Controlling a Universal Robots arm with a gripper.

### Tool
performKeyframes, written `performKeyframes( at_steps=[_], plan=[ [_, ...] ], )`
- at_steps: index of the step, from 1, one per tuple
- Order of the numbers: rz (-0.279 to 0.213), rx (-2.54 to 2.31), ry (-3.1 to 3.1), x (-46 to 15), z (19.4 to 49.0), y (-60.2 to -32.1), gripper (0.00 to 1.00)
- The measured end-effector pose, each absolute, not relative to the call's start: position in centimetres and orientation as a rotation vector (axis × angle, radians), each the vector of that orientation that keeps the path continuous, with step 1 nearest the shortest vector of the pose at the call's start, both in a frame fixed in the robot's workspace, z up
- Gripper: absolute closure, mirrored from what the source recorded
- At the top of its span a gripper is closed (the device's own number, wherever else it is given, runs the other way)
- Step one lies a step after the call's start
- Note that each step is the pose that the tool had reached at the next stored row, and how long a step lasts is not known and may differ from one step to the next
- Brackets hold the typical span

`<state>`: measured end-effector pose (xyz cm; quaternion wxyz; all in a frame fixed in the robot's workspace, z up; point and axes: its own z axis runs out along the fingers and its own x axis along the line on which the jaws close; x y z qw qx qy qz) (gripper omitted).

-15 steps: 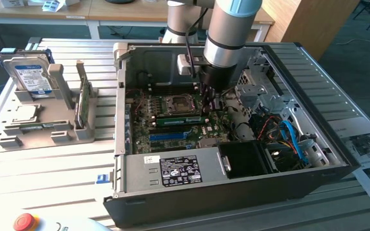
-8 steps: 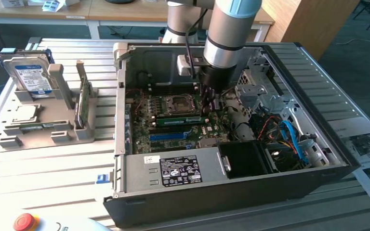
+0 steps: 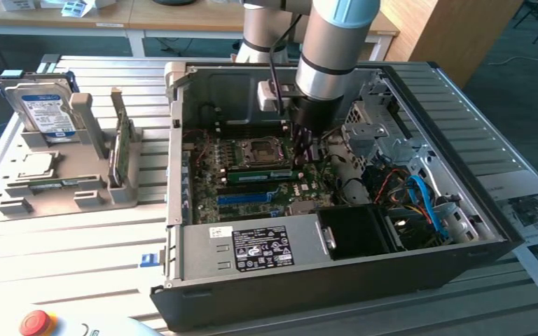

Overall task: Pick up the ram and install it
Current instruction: 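Press down the ram until it locks into place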

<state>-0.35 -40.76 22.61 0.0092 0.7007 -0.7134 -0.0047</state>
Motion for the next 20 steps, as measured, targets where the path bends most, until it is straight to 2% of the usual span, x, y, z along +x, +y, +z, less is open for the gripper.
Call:
performKeyframes(
  at_steps=[20],
  plan=[
    [-0.014,2.188,-2.228,-0.36,22.35,-40.77,0.90]
  ],
)
